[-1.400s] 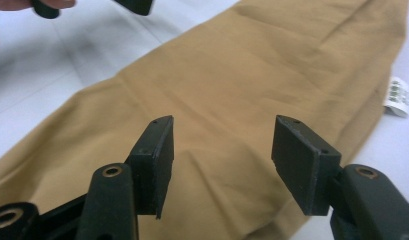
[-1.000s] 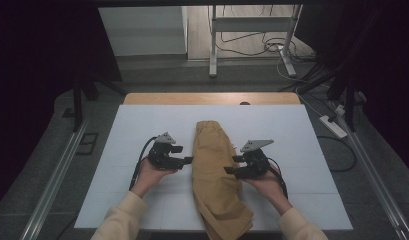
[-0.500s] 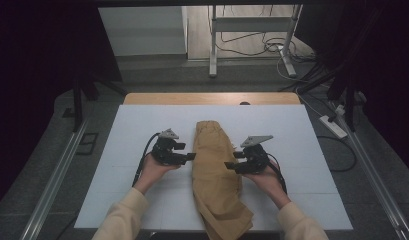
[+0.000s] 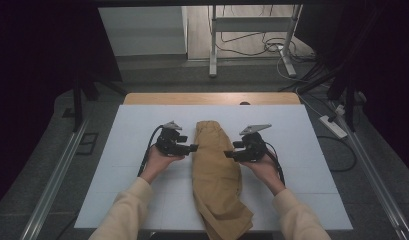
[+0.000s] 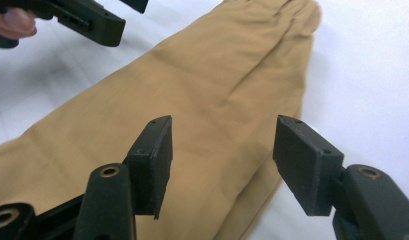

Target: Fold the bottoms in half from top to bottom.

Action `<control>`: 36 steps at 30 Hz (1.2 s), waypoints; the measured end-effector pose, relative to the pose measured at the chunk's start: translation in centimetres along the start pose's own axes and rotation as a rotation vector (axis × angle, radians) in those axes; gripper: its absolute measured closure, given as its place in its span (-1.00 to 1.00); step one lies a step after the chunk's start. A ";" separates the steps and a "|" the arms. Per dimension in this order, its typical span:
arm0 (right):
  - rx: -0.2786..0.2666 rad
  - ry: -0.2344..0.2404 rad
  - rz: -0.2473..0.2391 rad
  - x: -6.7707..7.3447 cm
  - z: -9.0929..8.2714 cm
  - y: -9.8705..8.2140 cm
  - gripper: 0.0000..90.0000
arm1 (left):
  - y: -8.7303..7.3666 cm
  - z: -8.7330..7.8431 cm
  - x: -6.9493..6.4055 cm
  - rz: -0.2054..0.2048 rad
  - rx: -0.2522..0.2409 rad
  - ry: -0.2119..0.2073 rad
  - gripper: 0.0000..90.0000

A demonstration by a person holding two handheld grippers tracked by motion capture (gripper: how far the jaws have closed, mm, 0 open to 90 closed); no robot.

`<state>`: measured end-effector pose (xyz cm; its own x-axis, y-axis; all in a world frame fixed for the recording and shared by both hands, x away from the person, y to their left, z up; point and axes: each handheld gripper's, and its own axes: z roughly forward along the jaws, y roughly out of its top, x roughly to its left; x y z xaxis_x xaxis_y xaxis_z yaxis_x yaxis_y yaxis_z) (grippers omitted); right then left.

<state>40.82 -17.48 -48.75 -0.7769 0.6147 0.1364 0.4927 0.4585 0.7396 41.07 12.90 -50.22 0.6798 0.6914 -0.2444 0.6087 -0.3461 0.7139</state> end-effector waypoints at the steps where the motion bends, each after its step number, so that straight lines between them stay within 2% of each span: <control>1: -0.005 -0.003 0.004 -0.2 0.1 0.2 -0.09 | 0.2 0.1 0.0 0.001 0.004 0.003 -0.30; 6: -0.001 -0.017 0.033 -1.2 1.0 1.0 -0.09 | 0.9 0.7 0.4 -0.005 0.002 0.003 -0.30; 13: 0.010 -0.031 0.047 -2.2 2.5 1.6 -0.09 | 1.3 1.9 1.2 -0.020 0.022 0.014 -0.30; 23: 0.014 -0.037 0.085 -3.8 4.5 2.6 -0.08 | 1.7 3.2 2.3 -0.057 0.023 0.027 -0.30; 36: 0.014 -0.055 0.120 -5.2 6.5 3.2 -0.08 | 2.4 4.6 3.1 -0.069 0.037 0.036 -0.30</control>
<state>49.01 -15.04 -51.34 -0.6892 0.7000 0.1870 0.5869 0.3880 0.7107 46.51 11.27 -52.28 0.6207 0.7367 -0.2683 0.6692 -0.3196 0.6708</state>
